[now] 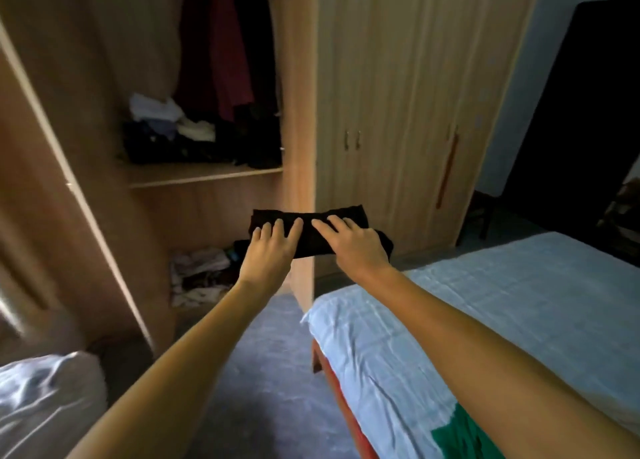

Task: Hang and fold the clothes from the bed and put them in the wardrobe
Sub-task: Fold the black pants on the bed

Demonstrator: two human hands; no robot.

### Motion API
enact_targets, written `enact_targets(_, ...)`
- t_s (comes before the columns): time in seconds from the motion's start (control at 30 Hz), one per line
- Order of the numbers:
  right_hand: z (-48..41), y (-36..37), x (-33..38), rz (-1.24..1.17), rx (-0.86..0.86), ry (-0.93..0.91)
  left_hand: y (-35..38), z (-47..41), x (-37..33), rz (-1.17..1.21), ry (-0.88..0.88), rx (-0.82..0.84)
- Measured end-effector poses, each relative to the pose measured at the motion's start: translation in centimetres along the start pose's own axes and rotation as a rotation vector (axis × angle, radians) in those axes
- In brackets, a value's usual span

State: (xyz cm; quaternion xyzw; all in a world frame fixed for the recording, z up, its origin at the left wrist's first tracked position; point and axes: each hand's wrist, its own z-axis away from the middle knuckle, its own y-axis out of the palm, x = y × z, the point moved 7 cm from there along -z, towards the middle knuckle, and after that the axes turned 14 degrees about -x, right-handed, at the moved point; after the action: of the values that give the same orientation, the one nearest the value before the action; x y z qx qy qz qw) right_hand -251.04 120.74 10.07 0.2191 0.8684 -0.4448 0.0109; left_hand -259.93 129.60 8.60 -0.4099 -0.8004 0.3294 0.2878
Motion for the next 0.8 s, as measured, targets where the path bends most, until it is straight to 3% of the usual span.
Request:
enact_targets(0.33,-15.1,12.0,4.4,-0.212,-0.136,-0.17,8.1,-5.6,13.2,-0.145,-0.169,0.076)
enact_targets(0.8,-37.6,25.6,5.1,-0.313,-0.132,-0.288,18.8,-19.6,28.7,-0.271,-0.344,0.1)
